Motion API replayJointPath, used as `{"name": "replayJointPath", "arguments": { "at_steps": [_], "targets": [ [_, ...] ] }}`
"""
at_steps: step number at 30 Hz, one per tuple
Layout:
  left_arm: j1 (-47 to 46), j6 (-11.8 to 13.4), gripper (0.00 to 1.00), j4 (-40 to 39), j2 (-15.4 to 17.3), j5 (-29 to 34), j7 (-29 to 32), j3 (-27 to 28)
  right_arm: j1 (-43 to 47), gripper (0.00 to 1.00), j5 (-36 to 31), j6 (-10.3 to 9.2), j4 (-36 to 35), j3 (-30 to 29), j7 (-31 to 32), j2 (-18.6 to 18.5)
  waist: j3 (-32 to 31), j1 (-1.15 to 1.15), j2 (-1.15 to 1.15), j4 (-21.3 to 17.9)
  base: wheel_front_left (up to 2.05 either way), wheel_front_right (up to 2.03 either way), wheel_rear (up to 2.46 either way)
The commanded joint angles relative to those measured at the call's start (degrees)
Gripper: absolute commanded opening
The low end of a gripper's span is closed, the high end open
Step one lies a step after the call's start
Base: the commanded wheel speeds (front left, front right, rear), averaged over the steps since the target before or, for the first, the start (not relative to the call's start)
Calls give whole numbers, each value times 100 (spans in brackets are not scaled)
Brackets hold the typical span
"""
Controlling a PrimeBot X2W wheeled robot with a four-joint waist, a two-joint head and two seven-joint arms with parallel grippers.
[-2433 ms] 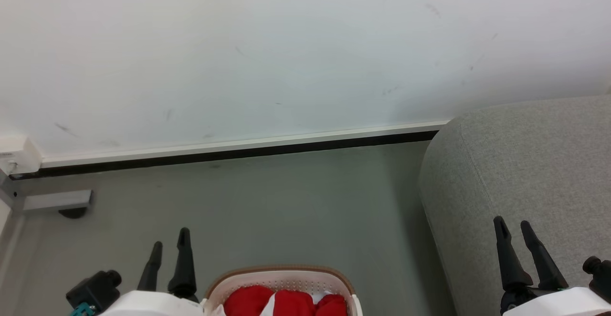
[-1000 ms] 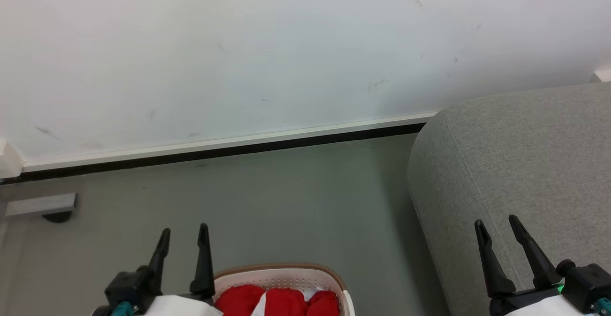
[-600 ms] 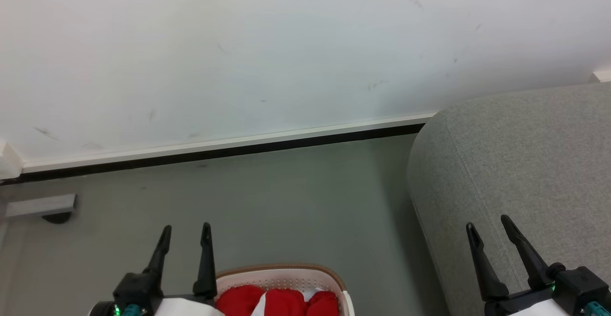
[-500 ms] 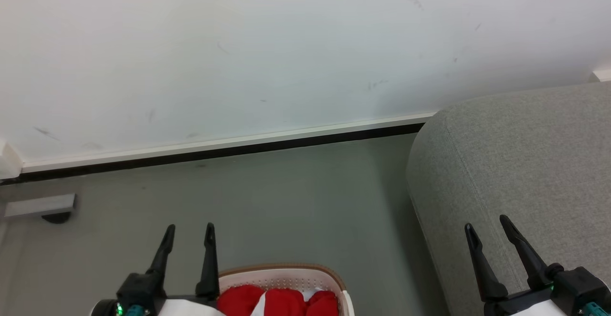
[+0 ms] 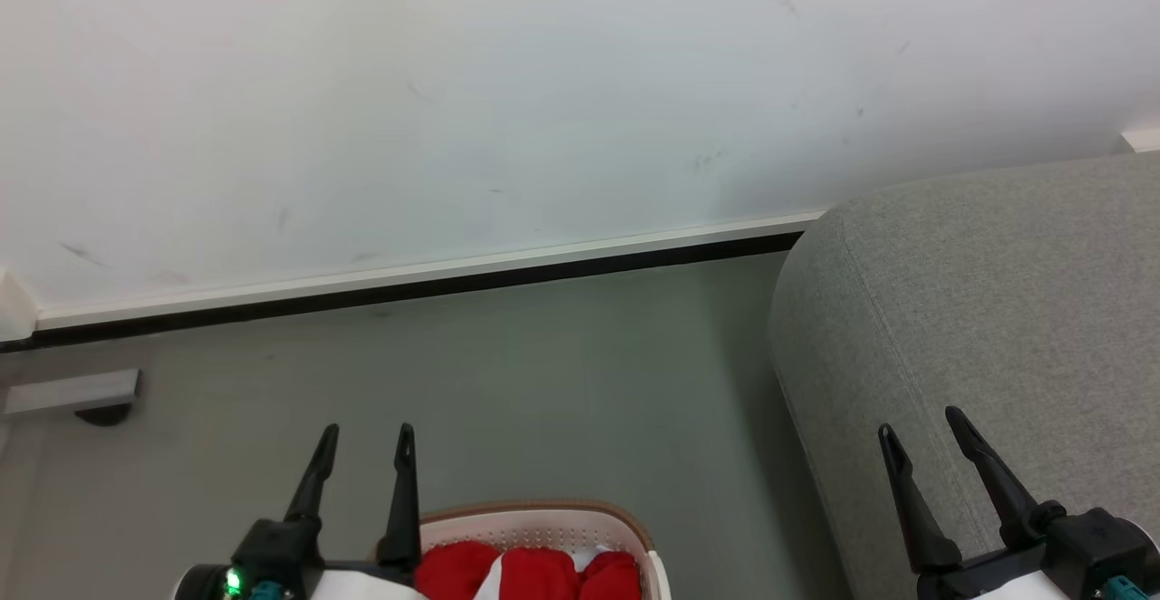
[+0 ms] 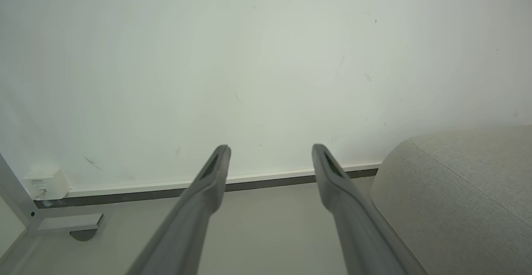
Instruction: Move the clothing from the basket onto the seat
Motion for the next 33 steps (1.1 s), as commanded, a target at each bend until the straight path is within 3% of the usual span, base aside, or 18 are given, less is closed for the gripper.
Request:
{"name": "replayJointPath", "arguments": {
  "at_steps": [1,21,33],
  "targets": [
    [60,16,100,-22,38,-15,-4,8,-54,100,-24,-12,-26,-15,-18,-10,9,0,0,2,0,0,0],
    [-103,51,100,74,37,-56,-4,-43,-158,100,108,-12,-99,-77,-17,-8,315,0,0,-212,0,0,0],
    [-580,-42,100,1215,106,52,2,-157,-414,100,309,-12,-229,-176,-17,16,973,0,0,-746,0,0,0]
  ]
}}
